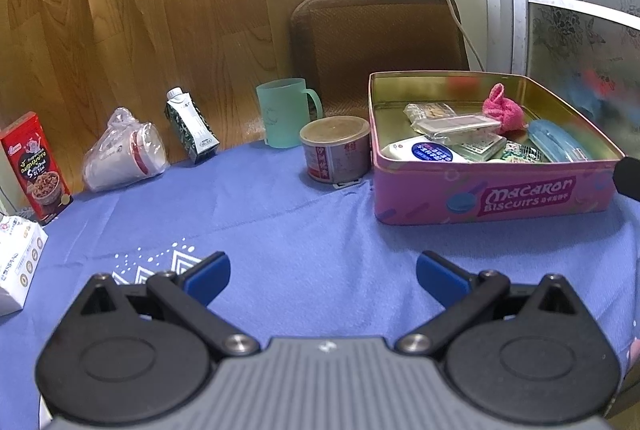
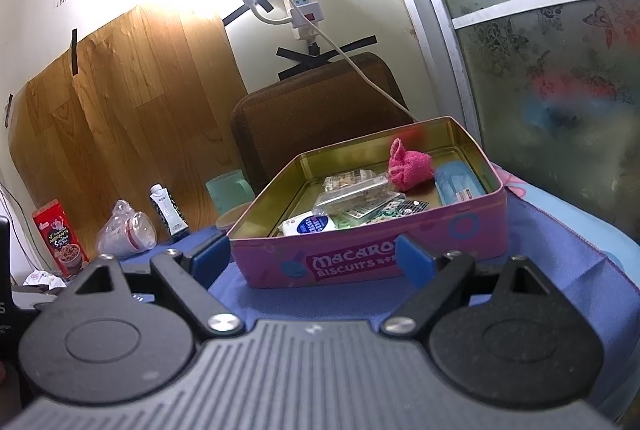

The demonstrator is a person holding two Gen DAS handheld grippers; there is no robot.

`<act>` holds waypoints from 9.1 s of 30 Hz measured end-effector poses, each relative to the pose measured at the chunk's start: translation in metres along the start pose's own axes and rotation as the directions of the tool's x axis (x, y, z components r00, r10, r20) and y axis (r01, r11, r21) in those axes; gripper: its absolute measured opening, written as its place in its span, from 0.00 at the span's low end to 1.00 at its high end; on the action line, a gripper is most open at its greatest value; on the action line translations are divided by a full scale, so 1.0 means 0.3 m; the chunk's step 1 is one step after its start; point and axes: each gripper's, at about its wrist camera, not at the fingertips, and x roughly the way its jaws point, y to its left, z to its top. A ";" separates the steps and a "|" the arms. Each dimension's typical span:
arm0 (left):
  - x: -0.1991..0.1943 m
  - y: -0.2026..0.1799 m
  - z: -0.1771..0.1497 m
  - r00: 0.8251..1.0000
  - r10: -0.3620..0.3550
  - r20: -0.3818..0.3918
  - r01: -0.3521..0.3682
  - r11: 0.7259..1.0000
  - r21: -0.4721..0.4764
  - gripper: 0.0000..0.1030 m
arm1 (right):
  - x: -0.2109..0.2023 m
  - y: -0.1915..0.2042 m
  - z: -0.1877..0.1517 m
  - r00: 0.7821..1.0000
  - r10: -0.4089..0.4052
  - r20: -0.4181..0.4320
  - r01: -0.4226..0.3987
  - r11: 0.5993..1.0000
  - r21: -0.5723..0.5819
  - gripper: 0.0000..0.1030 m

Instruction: Organize soft objects

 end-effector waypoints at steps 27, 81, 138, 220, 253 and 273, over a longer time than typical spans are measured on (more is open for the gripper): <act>-0.019 -0.021 0.001 1.000 0.005 0.010 -0.005 1.000 0.020 1.00 | -0.019 -0.004 -0.004 0.999 -0.031 0.024 0.030 0.999 0.020 0.94; 0.043 -0.117 -0.041 0.994 -0.029 -0.108 0.041 0.993 0.107 1.00 | -0.013 -0.053 -0.016 0.997 -0.076 0.032 0.073 0.994 0.086 0.95; 0.052 -0.125 -0.046 0.991 -0.044 -0.128 0.057 0.993 0.105 1.00 | -0.009 -0.043 -0.019 0.996 -0.072 0.045 0.069 0.996 0.054 0.94; 0.078 -0.151 0.135 0.999 -0.023 -0.023 0.025 0.997 0.072 1.00 | 0.024 -0.052 0.077 0.994 -0.060 0.093 0.069 0.993 -0.092 0.96; 0.174 -0.206 0.190 0.997 -0.038 -0.072 0.045 0.994 0.095 1.00 | 0.114 -0.121 0.101 0.994 -0.068 0.086 0.073 0.996 -0.057 0.96; 0.193 -0.228 0.202 0.995 -0.054 -0.087 0.062 0.994 0.091 1.00 | 0.128 -0.137 0.103 0.994 -0.074 0.085 0.078 0.996 -0.040 0.96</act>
